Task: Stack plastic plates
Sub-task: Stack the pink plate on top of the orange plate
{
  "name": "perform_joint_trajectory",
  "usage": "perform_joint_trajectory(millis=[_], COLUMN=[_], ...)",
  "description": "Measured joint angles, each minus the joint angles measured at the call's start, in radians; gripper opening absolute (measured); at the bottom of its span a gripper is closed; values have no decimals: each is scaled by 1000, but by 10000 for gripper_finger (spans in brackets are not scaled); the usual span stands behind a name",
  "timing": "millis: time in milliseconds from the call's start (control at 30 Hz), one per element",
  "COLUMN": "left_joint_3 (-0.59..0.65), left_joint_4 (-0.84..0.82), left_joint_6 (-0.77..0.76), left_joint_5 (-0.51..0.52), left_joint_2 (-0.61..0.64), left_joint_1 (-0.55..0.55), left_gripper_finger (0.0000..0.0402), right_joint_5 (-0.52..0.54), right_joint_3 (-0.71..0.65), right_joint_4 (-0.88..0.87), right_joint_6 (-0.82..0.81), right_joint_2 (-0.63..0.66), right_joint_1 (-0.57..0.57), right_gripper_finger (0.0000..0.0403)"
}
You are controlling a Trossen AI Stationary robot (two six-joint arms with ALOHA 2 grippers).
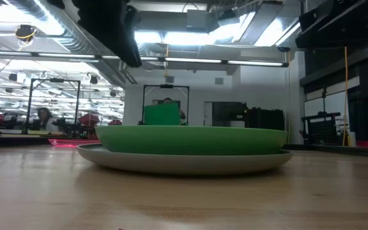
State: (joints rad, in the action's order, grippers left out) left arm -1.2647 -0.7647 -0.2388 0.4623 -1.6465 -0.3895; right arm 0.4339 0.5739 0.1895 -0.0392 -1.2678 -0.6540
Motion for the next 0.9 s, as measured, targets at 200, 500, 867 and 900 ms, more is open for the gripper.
perform_joint_trajectory(millis=[200,500,867,900], left_joint_3=[31,278,550,560], left_joint_4=[-36,-16,-6,-6], left_joint_6=[-19,-171,-412,-409], left_joint_5=[44,126,121,122], left_joint_2=[73,305,526,528], left_joint_1=[12,74,254,268], left_gripper_finger=[102,102,102,102], right_joint_5=[0,1,53,53], right_joint_3=[0,0,0,0], right_joint_4=[-7,-7,-5,-5], right_joint_6=[-7,-8,-5,-5], right_joint_2=[0,0,0,0], right_joint_1=[0,0,0,0], right_gripper_finger=[124,124,124,124])
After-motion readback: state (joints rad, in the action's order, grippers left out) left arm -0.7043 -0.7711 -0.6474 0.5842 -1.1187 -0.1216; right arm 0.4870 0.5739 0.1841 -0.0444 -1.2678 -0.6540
